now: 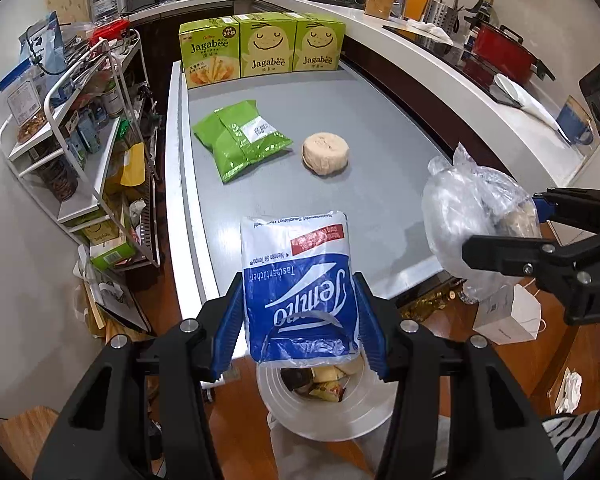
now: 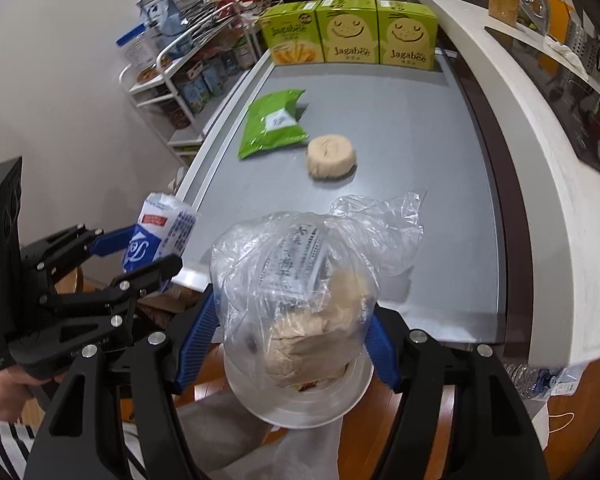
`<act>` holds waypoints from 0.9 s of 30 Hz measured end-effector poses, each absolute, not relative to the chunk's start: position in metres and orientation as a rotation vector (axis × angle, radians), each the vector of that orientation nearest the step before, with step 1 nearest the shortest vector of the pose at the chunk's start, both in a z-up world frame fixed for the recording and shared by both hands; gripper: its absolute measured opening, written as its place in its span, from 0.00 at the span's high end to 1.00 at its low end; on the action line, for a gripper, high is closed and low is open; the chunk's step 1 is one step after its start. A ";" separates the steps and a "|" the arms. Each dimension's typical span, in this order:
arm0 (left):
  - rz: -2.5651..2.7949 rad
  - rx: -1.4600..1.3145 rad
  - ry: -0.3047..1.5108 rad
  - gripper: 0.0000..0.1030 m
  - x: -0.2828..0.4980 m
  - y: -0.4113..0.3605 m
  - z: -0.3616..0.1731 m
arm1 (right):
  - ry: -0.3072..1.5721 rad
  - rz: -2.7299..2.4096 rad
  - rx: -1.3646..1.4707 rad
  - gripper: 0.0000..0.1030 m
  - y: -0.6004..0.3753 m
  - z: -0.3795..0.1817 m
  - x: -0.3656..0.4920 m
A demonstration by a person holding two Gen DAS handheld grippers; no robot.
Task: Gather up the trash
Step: 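Carry the wrapped bread and tissue pack over the white bin with both grippers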
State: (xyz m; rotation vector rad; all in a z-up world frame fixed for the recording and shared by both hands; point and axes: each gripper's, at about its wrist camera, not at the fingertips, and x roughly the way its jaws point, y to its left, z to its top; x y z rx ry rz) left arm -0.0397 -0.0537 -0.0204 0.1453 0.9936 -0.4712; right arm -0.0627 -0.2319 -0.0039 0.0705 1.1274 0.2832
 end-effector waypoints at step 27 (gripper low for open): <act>-0.565 0.280 1.139 0.49 -0.102 -0.058 -0.069 | 1.340 0.348 -0.035 0.36 -0.218 -0.070 -0.117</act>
